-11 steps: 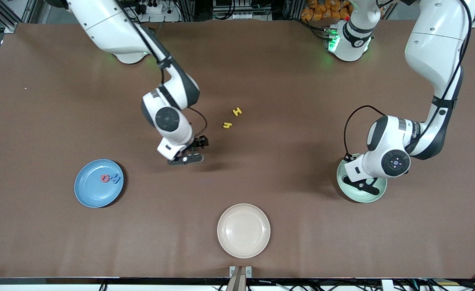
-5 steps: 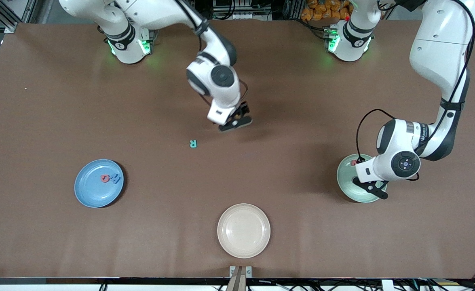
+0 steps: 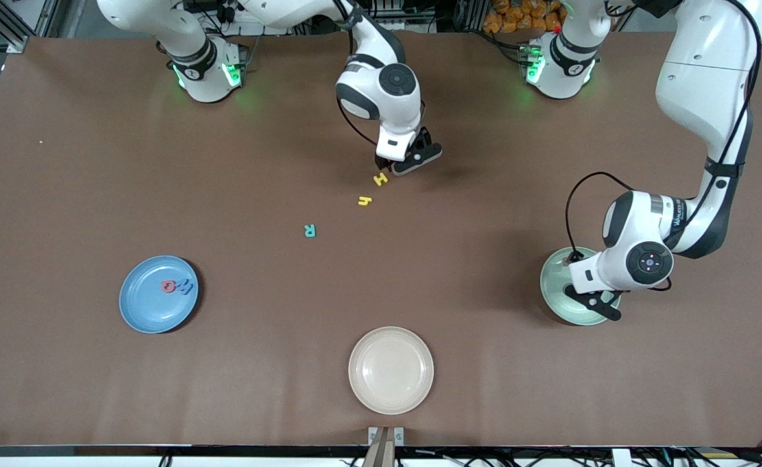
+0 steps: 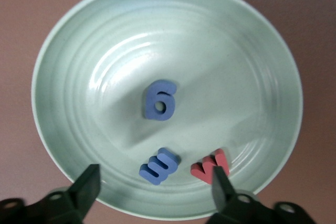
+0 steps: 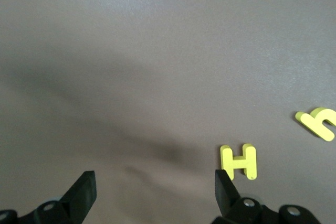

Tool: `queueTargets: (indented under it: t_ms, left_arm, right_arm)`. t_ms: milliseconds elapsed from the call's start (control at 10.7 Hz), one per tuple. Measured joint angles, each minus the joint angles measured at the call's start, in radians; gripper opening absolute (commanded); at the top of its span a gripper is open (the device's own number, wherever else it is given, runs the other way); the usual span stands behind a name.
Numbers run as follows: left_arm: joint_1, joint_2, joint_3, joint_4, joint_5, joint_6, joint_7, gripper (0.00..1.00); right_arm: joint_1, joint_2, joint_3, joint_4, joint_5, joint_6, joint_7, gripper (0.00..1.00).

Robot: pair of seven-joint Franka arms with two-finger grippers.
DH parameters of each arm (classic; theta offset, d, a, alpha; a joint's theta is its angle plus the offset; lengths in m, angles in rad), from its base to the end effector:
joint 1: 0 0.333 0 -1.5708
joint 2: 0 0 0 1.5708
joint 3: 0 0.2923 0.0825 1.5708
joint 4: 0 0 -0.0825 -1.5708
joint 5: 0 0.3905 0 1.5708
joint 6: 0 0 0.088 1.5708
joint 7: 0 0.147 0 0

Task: Sort uppercase to blue plate, lowercase to green plate
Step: 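Reach the right gripper down around the yellow H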

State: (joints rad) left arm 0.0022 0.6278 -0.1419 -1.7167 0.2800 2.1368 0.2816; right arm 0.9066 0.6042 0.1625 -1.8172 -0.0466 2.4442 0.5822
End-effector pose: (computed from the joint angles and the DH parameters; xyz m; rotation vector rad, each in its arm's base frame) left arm 0.6309 -0.0655 0.1493 -2.8811 0.8551 0.3088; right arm 0.3129 0.5654 0.1473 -2.9840 -0.7499 0.0363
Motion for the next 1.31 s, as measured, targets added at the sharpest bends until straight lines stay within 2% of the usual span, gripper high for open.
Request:
queueTargets:
  t_ms: [187,748,1310]
  left_arm:
    - [-0.008,-0.032,-0.005,0.015,-0.043,0.000,0.000,1.00]
    - [-0.013,-0.234,-0.023,0.040,-0.134,-0.082,-0.017,1.00]
    - [-0.041,-0.267,-0.024,0.041,-0.156,-0.093,-0.031,1.00]
  right_arm:
    - [-0.007,0.011,-0.010,0.000,-0.017,0.000,-0.063,1.00]
    - [-0.035,0.035,-0.026,-0.009,-0.035,-0.006,-0.169,1.00]
    - [-0.058,0.036,-0.027,-0.044,-0.056,0.000,-0.171,1.00]
